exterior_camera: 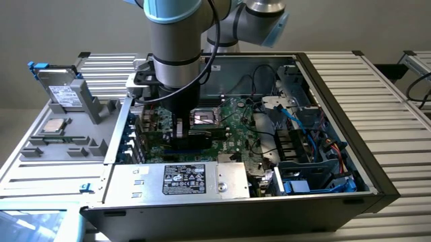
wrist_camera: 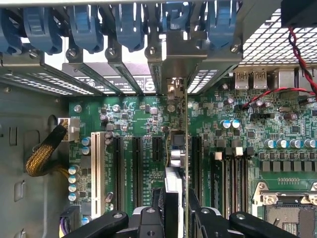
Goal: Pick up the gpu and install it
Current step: 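Insert the gpu into the slot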
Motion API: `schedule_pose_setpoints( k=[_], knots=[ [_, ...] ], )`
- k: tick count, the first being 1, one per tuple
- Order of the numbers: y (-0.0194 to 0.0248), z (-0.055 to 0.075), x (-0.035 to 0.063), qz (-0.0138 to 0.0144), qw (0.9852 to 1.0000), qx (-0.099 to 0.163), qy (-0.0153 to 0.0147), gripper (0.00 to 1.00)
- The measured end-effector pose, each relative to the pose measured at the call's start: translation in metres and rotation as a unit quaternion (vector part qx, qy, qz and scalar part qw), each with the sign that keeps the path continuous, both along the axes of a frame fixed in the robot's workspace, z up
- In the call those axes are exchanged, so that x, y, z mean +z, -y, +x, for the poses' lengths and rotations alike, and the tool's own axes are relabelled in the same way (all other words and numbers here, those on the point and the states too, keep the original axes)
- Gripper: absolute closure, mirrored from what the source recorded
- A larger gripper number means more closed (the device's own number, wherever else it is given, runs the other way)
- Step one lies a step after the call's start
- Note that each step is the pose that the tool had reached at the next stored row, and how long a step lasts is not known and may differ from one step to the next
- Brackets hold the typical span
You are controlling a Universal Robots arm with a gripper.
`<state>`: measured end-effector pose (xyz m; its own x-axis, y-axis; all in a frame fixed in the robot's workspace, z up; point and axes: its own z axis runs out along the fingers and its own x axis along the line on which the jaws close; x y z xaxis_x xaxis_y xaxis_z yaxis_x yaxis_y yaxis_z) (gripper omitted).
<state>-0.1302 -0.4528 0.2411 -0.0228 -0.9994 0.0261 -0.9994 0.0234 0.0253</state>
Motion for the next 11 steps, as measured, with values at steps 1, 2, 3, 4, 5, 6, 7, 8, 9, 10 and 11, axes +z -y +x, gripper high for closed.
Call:
schedule_pose_setpoints(
  k=[1,2,3,4,5,6,7,8,9,10,11],
  knots=[
    [0.0000,0.0000,0.0000,0.0000,1.0000,0.001,0.0000,0.71],
    [0.0000,0.0000,0.0000,0.0000,1.0000,0.002,0.0000,0.71],
    [0.0000,0.0000,0.0000,0.0000,1.0000,0.002,0.0000,0.71],
    [0.0000,0.0000,0.0000,0.0000,1.0000,0.002,0.0000,0.71],
    [0.0000,0.0000,0.0000,0.0000,1.0000,0.002,0.0000,0.71],
    [0.0000,0.0000,0.0000,0.0000,1.0000,0.002,0.0000,0.71],
    [0.0000,0.0000,-0.0001,0.0000,1.0000,0.002,0.0000,0.71],
    [0.0000,0.0000,-0.0005,0.0001,1.0000,0.002,0.0001,0.71],
    [0.0000,0.0000,-0.0007,0.0000,1.0000,0.003,0.0000,0.71],
    [0.0000,0.0000,-0.0007,0.0000,1.0000,0.004,0.0000,0.71],
    [0.0000,0.0000,-0.0007,0.0000,1.0000,0.004,0.0000,0.71]
  ],
)
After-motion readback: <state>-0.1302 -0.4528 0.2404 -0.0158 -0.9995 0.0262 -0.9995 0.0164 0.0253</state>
